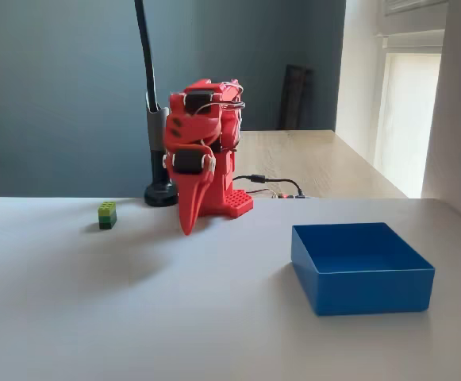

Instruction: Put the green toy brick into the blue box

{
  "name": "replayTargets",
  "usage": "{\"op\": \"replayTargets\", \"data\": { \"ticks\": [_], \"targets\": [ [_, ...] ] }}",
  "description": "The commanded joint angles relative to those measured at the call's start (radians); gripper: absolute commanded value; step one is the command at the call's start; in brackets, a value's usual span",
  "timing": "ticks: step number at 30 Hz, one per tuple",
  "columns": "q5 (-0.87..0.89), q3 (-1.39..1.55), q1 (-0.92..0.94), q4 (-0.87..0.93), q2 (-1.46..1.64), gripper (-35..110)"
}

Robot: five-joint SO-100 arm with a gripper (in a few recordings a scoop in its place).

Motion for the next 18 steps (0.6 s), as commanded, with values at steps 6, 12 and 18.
{"op": "replayTargets", "data": {
  "ticks": [6,12,18],
  "targets": [
    [0.044,-0.242,0.193,-0.017,-0.273,0],
    [0.100,-0.374,0.282,-0.011,-0.431,0],
    [0.133,-0.466,0.368,0.038,-0.522,12]
  ]
}}
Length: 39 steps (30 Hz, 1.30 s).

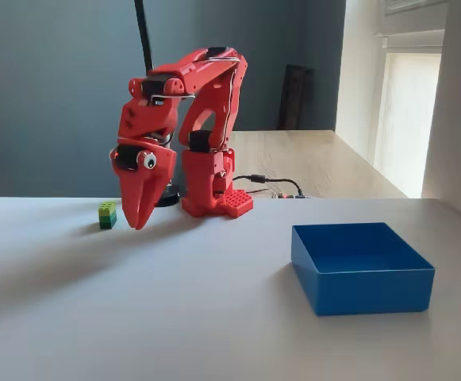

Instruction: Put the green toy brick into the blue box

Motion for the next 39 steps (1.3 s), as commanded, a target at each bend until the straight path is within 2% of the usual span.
{"op": "replayTargets", "data": {
  "ticks": [1,10,16,25,32,39],
  "targets": [
    [0.028,-0.107,0.069,0.035,-0.035,14],
    [0.044,-0.137,0.169,0.037,-0.153,33],
    [0.091,-0.204,0.232,0.106,-0.235,34],
    [0.121,-0.253,0.255,0.333,-0.276,32],
    [0.069,-0.267,0.307,0.420,-0.276,32],
    [0.032,-0.282,0.393,0.419,-0.278,32]
  ]
}}
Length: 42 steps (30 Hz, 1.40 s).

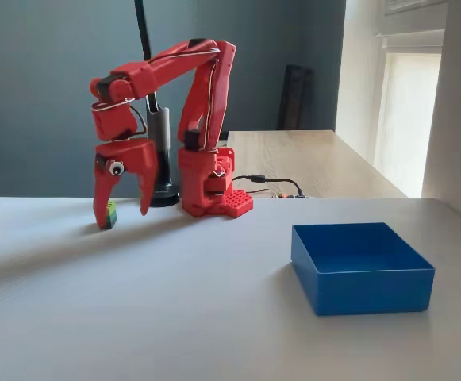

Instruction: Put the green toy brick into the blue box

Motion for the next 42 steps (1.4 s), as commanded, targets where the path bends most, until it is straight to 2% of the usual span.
{"op": "replayTargets", "data": {
  "ticks": [1,24,42],
  "targets": [
    [-0.014,-0.066,0.064,0.012,0.020,32],
    [-0.120,-0.060,0.428,-0.064,0.020,30],
    [-0.087,0.060,0.420,-0.245,0.018,27]
  ]
}}
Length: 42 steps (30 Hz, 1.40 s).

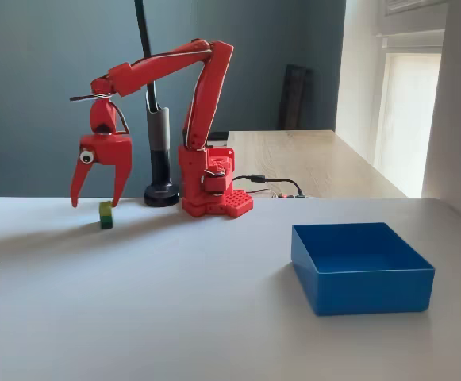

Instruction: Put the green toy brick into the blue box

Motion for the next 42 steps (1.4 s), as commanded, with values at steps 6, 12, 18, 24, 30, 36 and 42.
{"op": "replayTargets", "data": {
  "ticks": [6,12,18,24,30,36,42],
  "targets": [
    [0.043,0.069,-0.025,-0.048,0.018,18],
    [0.057,0.129,-0.041,-0.087,0.018,6],
    [0.064,0.132,-0.060,-0.104,0.018,0],
    [0.080,0.074,-0.110,-0.104,0.020,0],
    [0.061,-0.012,-0.249,-0.104,0.020,0],
    [-0.002,-0.118,-0.456,-0.104,0.020,0],
    [-0.084,-0.227,-0.696,-0.104,0.020,0]
  ]
}}
